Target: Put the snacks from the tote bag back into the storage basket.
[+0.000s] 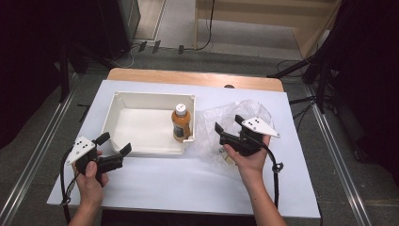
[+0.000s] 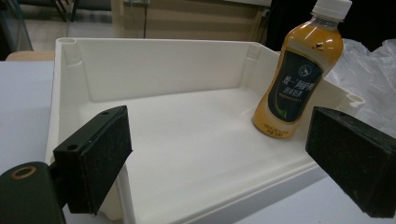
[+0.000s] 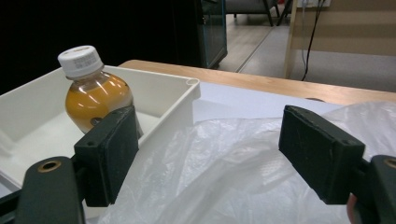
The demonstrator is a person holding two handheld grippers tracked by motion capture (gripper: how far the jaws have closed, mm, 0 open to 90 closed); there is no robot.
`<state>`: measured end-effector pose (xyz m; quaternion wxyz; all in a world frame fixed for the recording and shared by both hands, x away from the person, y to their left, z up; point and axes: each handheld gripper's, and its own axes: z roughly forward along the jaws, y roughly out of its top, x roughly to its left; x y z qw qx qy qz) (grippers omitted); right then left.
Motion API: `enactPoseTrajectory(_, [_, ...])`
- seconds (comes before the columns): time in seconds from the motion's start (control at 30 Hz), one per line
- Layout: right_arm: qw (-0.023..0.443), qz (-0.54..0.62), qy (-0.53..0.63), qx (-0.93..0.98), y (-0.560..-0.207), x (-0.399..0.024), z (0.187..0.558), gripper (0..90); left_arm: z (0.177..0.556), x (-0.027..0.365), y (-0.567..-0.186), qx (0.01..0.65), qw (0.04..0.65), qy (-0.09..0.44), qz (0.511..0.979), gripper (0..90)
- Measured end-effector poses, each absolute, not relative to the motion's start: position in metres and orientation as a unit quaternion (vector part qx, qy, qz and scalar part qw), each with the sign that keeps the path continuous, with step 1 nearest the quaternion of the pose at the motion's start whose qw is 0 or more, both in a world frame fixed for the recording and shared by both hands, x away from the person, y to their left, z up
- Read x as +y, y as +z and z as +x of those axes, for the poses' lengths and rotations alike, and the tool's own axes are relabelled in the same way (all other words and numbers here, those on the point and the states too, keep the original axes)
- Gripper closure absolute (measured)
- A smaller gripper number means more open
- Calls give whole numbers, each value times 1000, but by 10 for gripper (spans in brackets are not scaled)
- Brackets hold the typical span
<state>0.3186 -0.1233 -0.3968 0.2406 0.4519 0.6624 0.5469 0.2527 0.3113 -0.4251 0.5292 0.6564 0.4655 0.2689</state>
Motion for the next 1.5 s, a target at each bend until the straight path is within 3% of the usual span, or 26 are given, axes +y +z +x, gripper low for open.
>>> enactPoseTrajectory(0.73, [270, 455, 541, 654, -411, -166, 306, 184, 253, 310, -426, 465, 527, 269, 659, 73])
enactPoseTrajectory(1.5, [286, 506, 536, 613, -436, -239, 286, 201, 254, 312, -427, 464, 527, 270, 659, 73])
